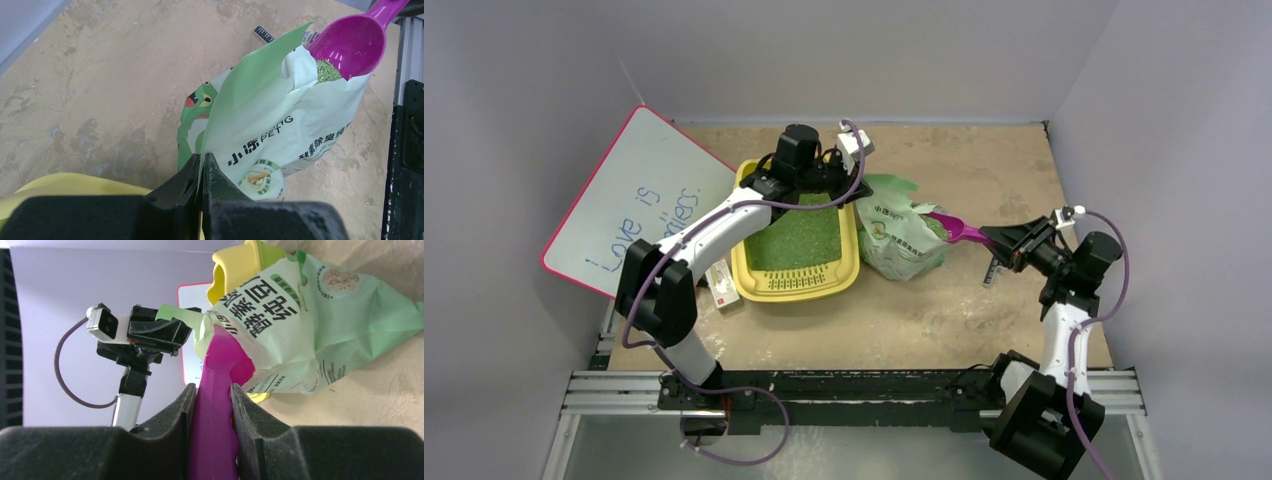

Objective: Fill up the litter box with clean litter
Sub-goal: 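Scoop the cat litter from the cat litter bag.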

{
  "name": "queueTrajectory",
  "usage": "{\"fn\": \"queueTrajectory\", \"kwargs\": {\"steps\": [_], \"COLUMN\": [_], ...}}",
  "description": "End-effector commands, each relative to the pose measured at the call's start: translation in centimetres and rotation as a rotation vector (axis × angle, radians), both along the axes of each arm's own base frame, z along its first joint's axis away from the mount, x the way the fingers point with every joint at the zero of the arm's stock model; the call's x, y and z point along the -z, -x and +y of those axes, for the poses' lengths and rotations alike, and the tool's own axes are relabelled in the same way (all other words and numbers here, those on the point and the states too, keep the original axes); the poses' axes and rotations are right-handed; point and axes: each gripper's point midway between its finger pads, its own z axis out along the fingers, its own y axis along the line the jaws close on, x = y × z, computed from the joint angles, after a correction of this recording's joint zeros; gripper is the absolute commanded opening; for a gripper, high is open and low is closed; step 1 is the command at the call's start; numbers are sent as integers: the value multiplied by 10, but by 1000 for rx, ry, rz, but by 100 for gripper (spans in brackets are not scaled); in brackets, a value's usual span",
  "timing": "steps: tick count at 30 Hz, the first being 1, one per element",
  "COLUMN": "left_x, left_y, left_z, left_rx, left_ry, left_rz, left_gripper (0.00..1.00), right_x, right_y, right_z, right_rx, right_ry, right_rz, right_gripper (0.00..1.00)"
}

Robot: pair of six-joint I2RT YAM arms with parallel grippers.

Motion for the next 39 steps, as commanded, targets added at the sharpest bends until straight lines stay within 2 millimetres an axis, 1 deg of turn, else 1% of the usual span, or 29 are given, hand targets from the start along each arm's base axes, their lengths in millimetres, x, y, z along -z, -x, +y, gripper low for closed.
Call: {"fn": "queueTrajectory", "kwargs": {"steps": [1, 3, 5, 6, 8, 10, 11, 13, 16, 18, 20, 21, 23, 24, 26, 27, 28, 30, 32, 34, 36, 39], "left_x": [-16, -16, -18, -18, -17, -17, -18, -18, -19, -18, -15, -14, -13, -14, -15, -15, -15, -15, -14, -13, -13, -13], "left_y": [-1, 0, 1, 1, 2, 2, 1, 2, 2, 3, 3, 3, 2, 1, 1, 2, 2, 2, 2, 1, 2, 2], "left_z": [-6, -6, -5, -4, -3, -4, -6, -7, -4, -2, -3, -4, -7, -8, -7, -6, -6, -5, -7, -7, -8, -7], "left_rx": [17, 18, 16, 15, 15, 13, 15, 20, 15, 15, 16, 18, 20, 22, 19, 19, 18, 16, 18, 18, 19, 12], "left_ry": [53, 55, 53, 49, 45, 51, 57, 61, 40, 34, 36, 41, 55, 58, 53, 50, 49, 49, 52, 53, 52, 49], "left_rz": [-31, -30, -30, -31, -37, -34, -30, -28, -37, -43, -37, -30, -19, -17, -20, -26, -29, -30, -23, -18, -15, -17], "left_gripper": [0, 0, 0, 0, 0, 0, 0, 0, 0, 0, 0, 0, 0, 0, 0, 0, 0, 0, 0, 0, 0, 0], "right_x": [-9, -2, 1, 2, 2, -2, -3, 0, 7, 7, 5, 2, 3, 5, 10, 11, 8, 4, 6, 8, 5, 3], "right_y": [9, 14, 17, 16, 6, 1, -1, 5, 14, 11, 5, 3, 5, 9, 14, 10, 6, 4, 11, 12, 8, 10], "right_z": [8, 11, 13, 12, 8, 12, 17, 21, 4, 0, 6, 12, 21, 21, 4, -2, -4, 8, 12, 3, 0, 2], "right_rx": [-42, -60, -79, -74, -13, -13, -37, -77, -34, -4, 10, -2, -47, -62, -21, 20, 40, -4, -46, -14, 6, -16], "right_ry": [-68, -103, -122, -121, -115, -112, -111, -138, -160, -139, -133, -130, -131, -143, -152, -141, -130, -112, -119, -119, -101, -107], "right_rz": [-37, -5, -2, -7, -24, -40, -48, -17, -7, -28, -39, -45, -34, -18, -1, -12, -32, -45, -16, -6, -36, -28], "right_gripper": [0, 0, 0, 0, 0, 0, 0, 0, 0, 0, 0, 0, 0, 0, 0, 0, 0, 0, 0, 0, 0, 0]}}
